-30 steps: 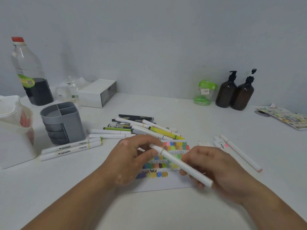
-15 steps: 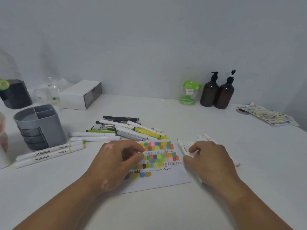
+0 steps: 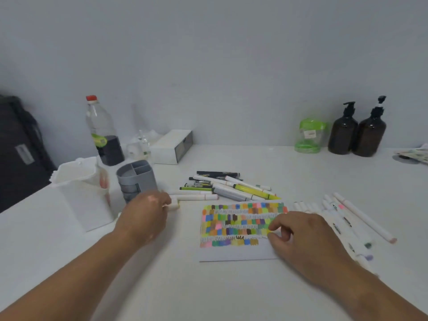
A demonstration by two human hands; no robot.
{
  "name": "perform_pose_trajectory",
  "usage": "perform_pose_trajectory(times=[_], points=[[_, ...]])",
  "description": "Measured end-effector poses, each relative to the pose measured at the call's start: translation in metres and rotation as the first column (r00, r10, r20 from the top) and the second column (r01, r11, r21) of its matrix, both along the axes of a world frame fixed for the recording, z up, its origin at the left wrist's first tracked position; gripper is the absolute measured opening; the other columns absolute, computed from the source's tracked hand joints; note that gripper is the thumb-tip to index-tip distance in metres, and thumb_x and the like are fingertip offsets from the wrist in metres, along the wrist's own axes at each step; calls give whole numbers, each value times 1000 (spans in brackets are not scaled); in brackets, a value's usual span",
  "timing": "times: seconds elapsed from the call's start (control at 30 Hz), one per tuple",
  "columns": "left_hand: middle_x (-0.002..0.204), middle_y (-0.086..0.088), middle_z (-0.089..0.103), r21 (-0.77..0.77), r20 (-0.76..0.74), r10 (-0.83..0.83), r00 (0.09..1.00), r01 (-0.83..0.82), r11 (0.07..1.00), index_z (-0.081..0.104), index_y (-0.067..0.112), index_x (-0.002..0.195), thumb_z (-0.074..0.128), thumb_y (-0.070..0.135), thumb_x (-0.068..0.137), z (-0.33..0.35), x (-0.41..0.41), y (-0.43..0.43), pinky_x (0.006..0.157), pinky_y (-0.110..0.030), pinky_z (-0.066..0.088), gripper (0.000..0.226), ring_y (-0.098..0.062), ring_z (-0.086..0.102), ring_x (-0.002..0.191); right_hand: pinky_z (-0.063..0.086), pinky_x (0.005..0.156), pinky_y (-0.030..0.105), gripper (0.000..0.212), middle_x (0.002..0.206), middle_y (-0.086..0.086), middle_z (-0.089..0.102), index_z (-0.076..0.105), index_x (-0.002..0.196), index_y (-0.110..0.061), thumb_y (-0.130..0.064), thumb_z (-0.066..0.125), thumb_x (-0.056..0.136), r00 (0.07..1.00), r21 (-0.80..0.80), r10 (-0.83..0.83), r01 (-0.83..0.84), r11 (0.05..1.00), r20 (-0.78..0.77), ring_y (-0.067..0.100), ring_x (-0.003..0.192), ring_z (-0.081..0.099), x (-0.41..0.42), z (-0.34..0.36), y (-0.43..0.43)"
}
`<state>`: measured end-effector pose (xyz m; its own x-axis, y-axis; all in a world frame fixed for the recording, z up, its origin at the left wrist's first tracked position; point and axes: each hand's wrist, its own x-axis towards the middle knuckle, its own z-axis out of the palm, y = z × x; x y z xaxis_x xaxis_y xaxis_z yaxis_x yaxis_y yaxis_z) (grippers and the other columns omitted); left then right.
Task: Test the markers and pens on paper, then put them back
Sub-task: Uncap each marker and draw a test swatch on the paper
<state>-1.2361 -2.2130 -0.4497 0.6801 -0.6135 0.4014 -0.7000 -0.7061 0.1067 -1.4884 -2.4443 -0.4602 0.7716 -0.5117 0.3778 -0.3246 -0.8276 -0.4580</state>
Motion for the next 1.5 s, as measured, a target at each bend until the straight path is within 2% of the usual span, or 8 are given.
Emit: perform_pose_trajectory(times=[0.37, 0.5, 0.7, 0.83, 1.0, 1.13, 1.3, 1.5], points=[[111, 0, 65, 194, -99, 83, 992, -63, 979, 72, 22, 112, 55, 14, 96, -6, 3, 10, 88, -32, 50, 25, -21, 61, 102, 49, 66, 24, 15, 66, -13, 64, 67, 73, -41, -33, 77, 80, 997, 43, 82, -81, 996, -15, 4, 67, 59, -4, 0, 0], [91, 9, 71, -117, -296, -59, 953, 25, 993, 73, 27, 98, 68, 22, 93, 25, -29, -15, 71, -25, 49, 9, -13, 66, 85, 42, 61, 13, 14, 69, -17, 67, 70, 73, -38, -30, 78, 81, 994, 89, 103, -105, 990, 28, 3, 74, 61, -5, 2, 0], [91, -13, 75, -627, -768, -569, 295, -161, 762, 65, 7, 100, 79, 3, 83, 48, -85, -72, 73, -43, 63, 23, -29, 75, 86, 44, 63, 13, 18, 81, -23, 71, 72, 90, -44, -54, 66, 75, 969, 281, 191, -229, 932, 159, 6, 69, 59, -5, 6, 8], [79, -7, 73, -714, -699, -694, 173, -208, 668, 71, 12, 92, 84, 2, 75, 28, -104, -99, 67, -30, 59, 23, -32, 75, 83, 42, 61, 14, 44, 83, -13, 75, 58, 106, -43, -65, 71, 70, 965, 460, 182, -251, 852, 190, 2, 61, 57, -2, 4, 5], [85, -5, 76, -774, -631, -769, 105, -164, 612, 75, 24, 83, 84, 5, 69, 9, -90, -104, 78, -34, 59, 25, -30, 75, 91, 48, 61, 34, 17, 76, -3, 75, 73, 93, -34, -22, 81, 85, 957, 574, 33, -200, 794, 288, 12, 60, 61, 0, 4, -12], [100, -1, 78, -681, -699, -660, 274, 25, 732, 72, 26, 94, 86, 5, 75, 5, -77, -91, 90, -43, 60, 31, -23, 75, 98, 45, 48, 19, 18, 68, -5, 73, 79, 89, -33, -15, 80, 85, 949, 603, -21, -183, 777, 314, 11, 49, 55, -2, 5, -23], [94, 19, 73, -449, -494, -606, 623, 414, 792, 70, 40, 115, 73, 31, 91, 3, -89, -87, 67, -17, 54, 26, -3, 66, 73, 47, 49, 23, 16, 62, -1, 69, 80, 89, -30, -27, 78, 73, 936, 625, -25, -214, 751, 351, 11, 51, 57, 1, 6, -22], [88, 7, 68, -313, -401, -616, 679, 530, 788, 61, 37, 133, 46, 40, 104, 3, -100, -89, 75, -26, 44, 33, -8, 52, 78, 47, 50, 25, 26, 66, 5, 65, 80, 87, -18, -31, 81, 65, 880, 719, 11, -395, 572, 474, 15, 59, 58, 4, 10, -13]])
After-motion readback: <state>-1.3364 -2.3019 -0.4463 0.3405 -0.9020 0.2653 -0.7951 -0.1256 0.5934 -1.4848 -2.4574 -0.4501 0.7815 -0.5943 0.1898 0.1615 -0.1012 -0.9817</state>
